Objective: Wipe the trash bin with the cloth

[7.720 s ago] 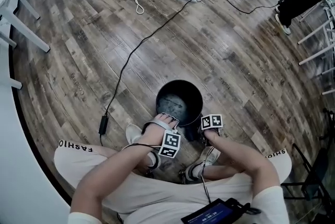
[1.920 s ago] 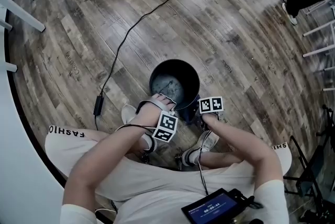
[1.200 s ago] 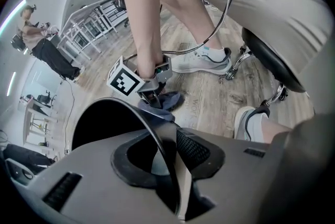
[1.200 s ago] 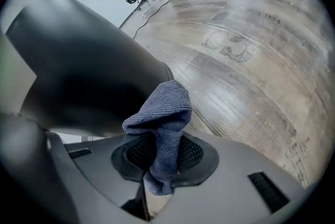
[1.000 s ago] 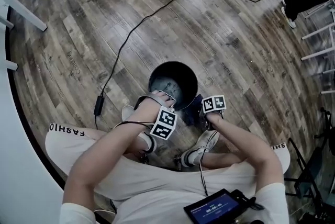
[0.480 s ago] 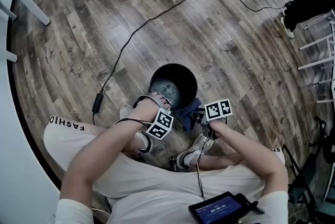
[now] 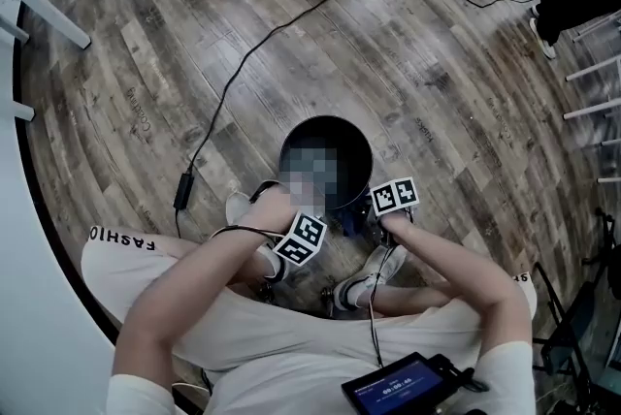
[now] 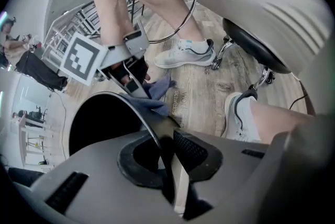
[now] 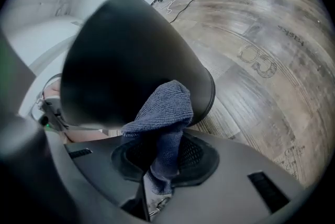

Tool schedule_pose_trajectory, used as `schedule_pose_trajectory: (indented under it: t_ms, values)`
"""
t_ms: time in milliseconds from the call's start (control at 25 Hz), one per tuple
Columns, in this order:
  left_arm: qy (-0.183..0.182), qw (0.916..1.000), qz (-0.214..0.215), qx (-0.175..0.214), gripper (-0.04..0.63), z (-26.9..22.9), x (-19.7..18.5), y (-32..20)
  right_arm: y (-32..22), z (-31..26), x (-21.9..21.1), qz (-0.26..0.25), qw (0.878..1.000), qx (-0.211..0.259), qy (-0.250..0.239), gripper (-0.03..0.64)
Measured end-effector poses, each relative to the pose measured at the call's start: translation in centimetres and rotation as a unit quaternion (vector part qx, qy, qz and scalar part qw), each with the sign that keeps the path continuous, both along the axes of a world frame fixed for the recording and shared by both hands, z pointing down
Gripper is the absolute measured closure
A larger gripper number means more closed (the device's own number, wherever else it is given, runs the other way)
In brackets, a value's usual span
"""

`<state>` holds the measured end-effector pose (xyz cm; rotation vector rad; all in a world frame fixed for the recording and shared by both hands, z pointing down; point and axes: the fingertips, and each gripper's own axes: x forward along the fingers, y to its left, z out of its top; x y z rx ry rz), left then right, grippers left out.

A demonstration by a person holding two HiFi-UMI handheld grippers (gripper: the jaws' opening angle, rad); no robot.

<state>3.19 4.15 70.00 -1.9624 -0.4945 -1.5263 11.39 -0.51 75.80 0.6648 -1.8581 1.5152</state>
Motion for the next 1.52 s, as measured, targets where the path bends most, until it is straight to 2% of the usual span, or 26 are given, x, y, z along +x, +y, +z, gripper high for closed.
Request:
schedule_pose_trajectory:
  t_ms: [240, 440, 600, 680, 760, 960, 1080, 1200, 1320, 1400, 1520]
  values:
    - [0.005, 1.0000, 0.003, 0.003, 0.526, 0.0, 0.3, -0.1, -0.1, 6.6, 1.1, 0.034, 0.999, -0.013, 0.023, 0.535]
    - [0.007, 1.0000, 0.003, 0.001, 0.526, -0.1, 0.3, -0.3, -0.7, 11.5, 1.4, 0.042, 0.998, 0.004, 0.041, 0.535]
    - [0.005, 1.0000, 0.001, 0.000, 0.526, -0.1, 0.4, -0.7, -1.2, 12.8, 1.7, 0.069, 0.997, 0.011, 0.044, 0.535]
    - [0.005, 1.0000, -0.005, -0.005, 0.526, 0.0, 0.5, -0.4, -0.5, 12.7, 2.2, 0.085, 0.995, 0.000, 0.057, 0.535]
    - [0.005, 0.9999, -0.013, -0.004, 0.526, 0.1, 0.6, 0.0, 0.2, 11.3, 2.5, 0.096, 0.993, -0.013, 0.068, 0.535]
    - [0.001, 0.9996, -0.018, 0.023, 0.506, 0.0, 0.4, -0.4, -0.7, 5.3, 3.7, 0.087, 0.994, -0.001, 0.071, 0.535]
    - [0.005, 0.9995, -0.028, 0.009, 0.473, -0.9, 0.1, -0.7, 0.1, 1.2, 4.4, 0.078, 0.995, 0.001, 0.065, 0.535]
    - [-0.010, 0.9991, -0.041, -0.008, 0.451, -1.2, -0.9, -1.1, 1.6, -3.0, 3.9, 0.081, 0.996, -0.004, 0.043, 0.535]
    - [-0.021, 0.9985, -0.051, -0.008, 0.454, -0.6, -1.9, -1.5, 2.9, -6.8, 1.7, 0.084, 0.996, -0.004, 0.003, 0.535]
    - [-0.023, 0.9984, -0.051, -0.008, 0.501, -0.1, -2.3, -1.4, 3.1, -8.8, 0.0, 0.083, 0.996, 0.003, -0.021, 0.535]
    - [-0.029, 0.9991, -0.033, 0.002, 0.537, 0.2, -2.2, -1.0, 2.6, -10.1, -1.5, 0.085, 0.995, 0.012, -0.041, 0.535]
